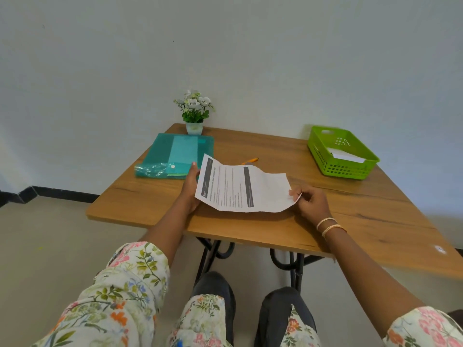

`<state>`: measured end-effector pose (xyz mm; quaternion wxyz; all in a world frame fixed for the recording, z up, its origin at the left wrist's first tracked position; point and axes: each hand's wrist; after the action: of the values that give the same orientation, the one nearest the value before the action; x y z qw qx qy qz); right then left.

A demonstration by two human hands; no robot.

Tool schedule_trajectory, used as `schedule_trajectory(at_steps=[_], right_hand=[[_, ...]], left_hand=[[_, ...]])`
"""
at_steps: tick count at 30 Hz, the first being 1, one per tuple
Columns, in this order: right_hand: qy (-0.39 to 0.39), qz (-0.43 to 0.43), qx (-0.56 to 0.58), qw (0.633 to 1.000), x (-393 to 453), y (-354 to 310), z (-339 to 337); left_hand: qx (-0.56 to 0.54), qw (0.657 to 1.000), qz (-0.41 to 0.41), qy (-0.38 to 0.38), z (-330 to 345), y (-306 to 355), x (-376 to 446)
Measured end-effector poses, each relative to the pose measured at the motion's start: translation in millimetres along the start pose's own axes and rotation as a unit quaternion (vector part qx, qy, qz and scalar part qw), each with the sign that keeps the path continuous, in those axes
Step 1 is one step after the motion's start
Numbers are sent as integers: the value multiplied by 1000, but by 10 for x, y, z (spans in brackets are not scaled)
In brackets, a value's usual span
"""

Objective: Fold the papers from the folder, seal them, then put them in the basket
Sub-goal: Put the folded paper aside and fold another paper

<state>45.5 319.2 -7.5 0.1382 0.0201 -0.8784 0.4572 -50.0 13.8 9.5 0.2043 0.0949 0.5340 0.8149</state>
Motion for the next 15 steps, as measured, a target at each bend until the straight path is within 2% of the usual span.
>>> schedule_trajectory(at_steps=[2, 6, 12, 15], right_hand=[[-13, 14, 12, 1000, -8, -16, -14], [-33, 61, 31, 997, 27, -12, -7], [-5, 89, -31, 996, 43, -26, -53], [-24, 111, -72, 991, 5, -164, -86]], left_hand=[[23, 1000, 5, -2, 3, 18, -36], [162, 985, -26, 52, 17, 23, -60], [181, 981, -43, 61, -14, 5, -83], [249, 963, -38, 94, -52, 10, -70]])
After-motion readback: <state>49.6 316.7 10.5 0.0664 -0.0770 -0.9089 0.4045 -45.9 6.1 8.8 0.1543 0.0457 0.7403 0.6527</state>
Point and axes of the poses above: each hand's wrist, its own x-axis towards the middle knuckle, its own z-axis out of the palm, y = z × x, and after that the axes turned 14 degrees about -y, right-handed
